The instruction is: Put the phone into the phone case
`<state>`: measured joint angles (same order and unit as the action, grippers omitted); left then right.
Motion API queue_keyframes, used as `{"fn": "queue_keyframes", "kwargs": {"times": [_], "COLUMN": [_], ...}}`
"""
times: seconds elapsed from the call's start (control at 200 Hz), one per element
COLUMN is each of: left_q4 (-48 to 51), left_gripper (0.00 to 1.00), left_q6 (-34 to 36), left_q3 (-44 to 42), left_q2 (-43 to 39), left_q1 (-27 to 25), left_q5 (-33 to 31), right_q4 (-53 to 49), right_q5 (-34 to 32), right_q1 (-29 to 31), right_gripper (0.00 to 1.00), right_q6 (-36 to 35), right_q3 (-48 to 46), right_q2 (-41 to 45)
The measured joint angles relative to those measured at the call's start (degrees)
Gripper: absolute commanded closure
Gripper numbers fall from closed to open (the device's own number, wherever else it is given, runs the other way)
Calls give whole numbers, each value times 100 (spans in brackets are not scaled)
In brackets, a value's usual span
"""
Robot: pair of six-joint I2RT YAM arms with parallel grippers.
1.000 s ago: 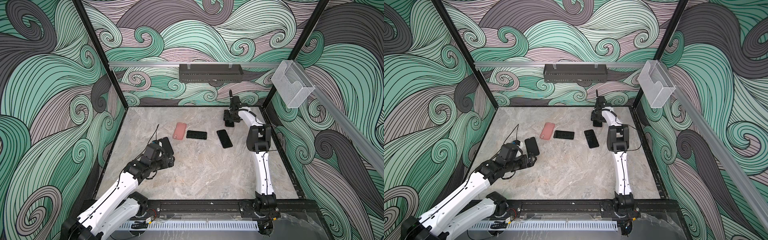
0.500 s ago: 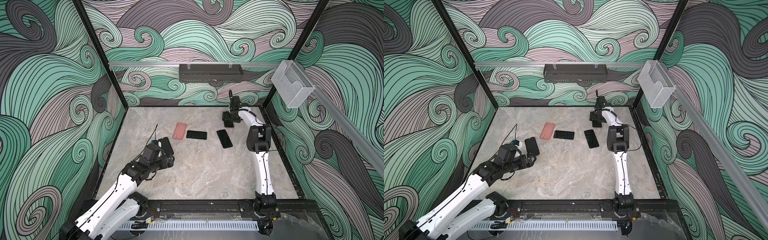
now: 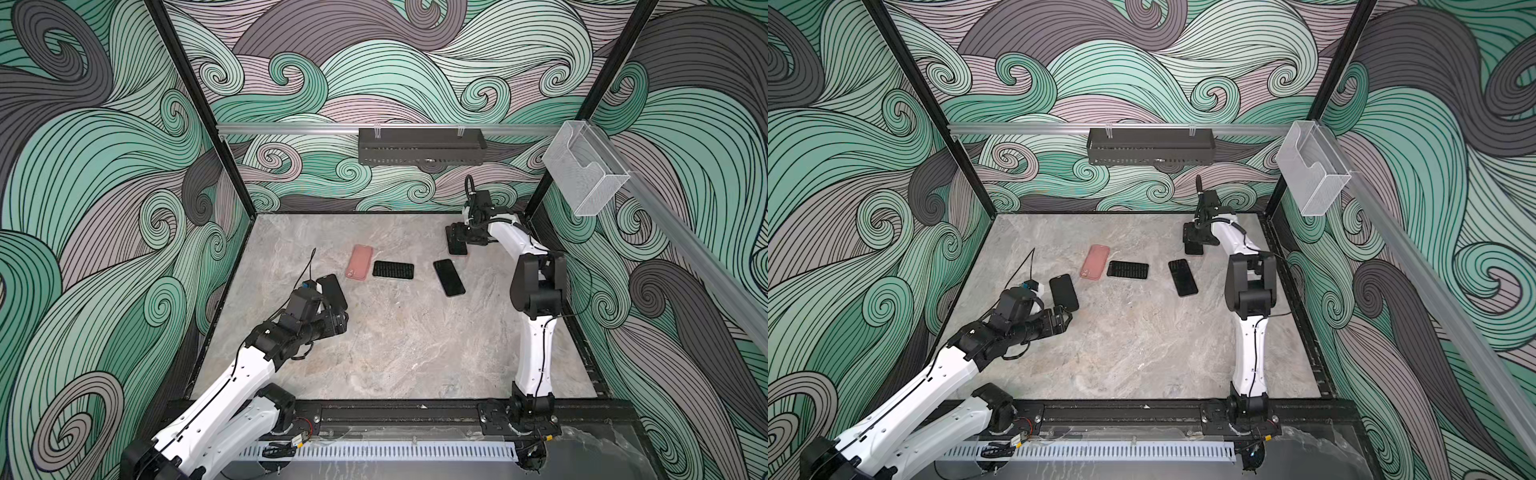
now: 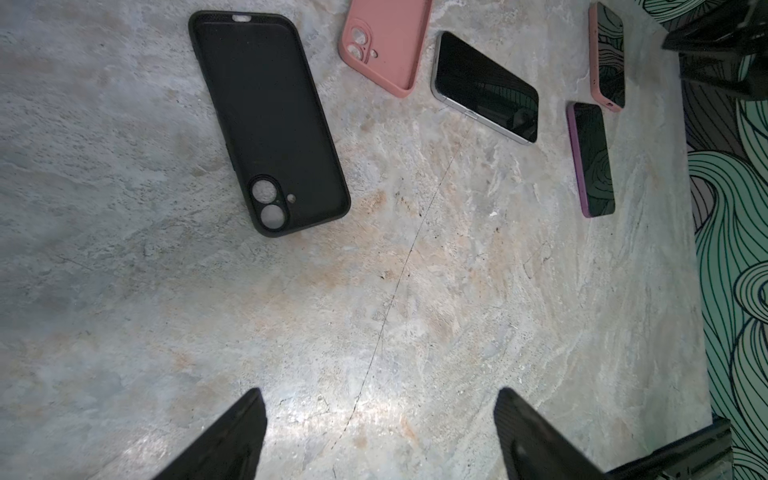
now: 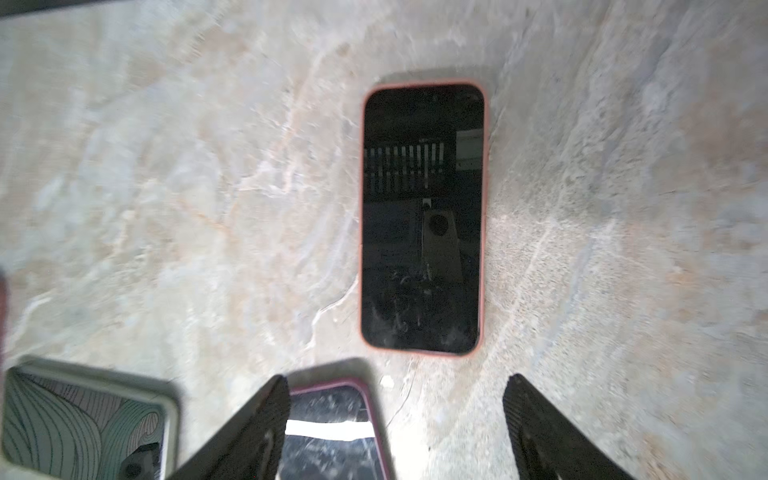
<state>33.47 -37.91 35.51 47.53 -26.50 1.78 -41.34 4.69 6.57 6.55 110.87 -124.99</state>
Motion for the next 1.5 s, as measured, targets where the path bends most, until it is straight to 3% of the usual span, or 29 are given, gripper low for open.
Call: {"fn": "queue_keyframes", "kwargs": {"times": [0.285,0.58,0.806,1.026,1.261,1.501], "left_q4": [2,-4,-70,-354,-326,-310], "left_gripper": [17,27,36,46,56,63], "left_q6": [-179,-282,-72,149,393,452], "left_q3": [0,4,496,1117,1864,2028], "left_q2": [-2,424,1467,2743,4170,4793], "left_q1": [61,483,920,1318,1532,1552], "left_q5": [-262,-647,-789,-883,-570,-415], "right_q4": [299,326,409,695,772,813], "right_q5": [378,560,557,503,448,446], "right_q1": [334,1207,1921,2151,2155,2155], "right_gripper": [24,24,23,20,20,19], "right_q6": [-144,-203,-188,-2,61,122], "right_q3": [-1314,-2898,-3853,-4953,-5318,-5438], "right_q2": [1478,2640,3683,4601,4916,5084]}}
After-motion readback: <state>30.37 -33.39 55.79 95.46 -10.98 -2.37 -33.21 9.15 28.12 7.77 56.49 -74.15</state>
